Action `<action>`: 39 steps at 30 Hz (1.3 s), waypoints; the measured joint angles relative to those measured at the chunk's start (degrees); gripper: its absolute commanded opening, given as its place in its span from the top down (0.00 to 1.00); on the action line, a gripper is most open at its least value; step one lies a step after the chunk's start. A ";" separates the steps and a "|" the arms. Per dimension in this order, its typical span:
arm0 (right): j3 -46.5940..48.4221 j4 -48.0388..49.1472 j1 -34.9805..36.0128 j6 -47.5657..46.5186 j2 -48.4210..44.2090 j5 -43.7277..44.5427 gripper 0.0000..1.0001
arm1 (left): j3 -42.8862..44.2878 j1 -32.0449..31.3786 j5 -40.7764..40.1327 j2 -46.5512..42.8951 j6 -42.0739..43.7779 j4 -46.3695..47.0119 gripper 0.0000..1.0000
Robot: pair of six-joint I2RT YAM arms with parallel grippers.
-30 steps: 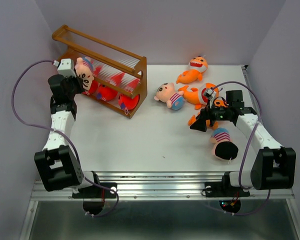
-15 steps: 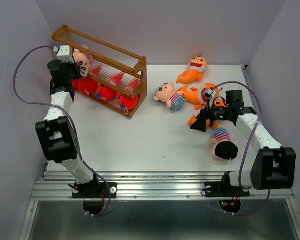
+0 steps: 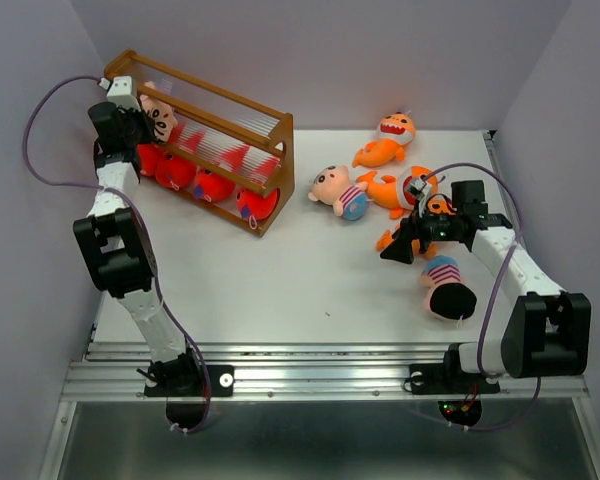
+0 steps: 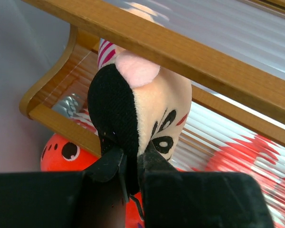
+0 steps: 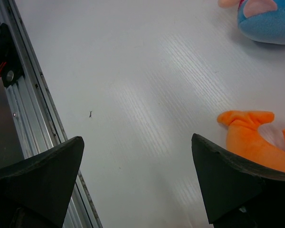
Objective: Place and organize the stuffed toys onto the shelf
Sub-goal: Place the stuffed toy onto shelf
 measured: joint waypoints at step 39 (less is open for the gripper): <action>0.00 -0.28 0.00 -1.05 1.46 0.28 0.00 | 3.28 2.16 -10.58 0.68 -3.02 -6.91 0.06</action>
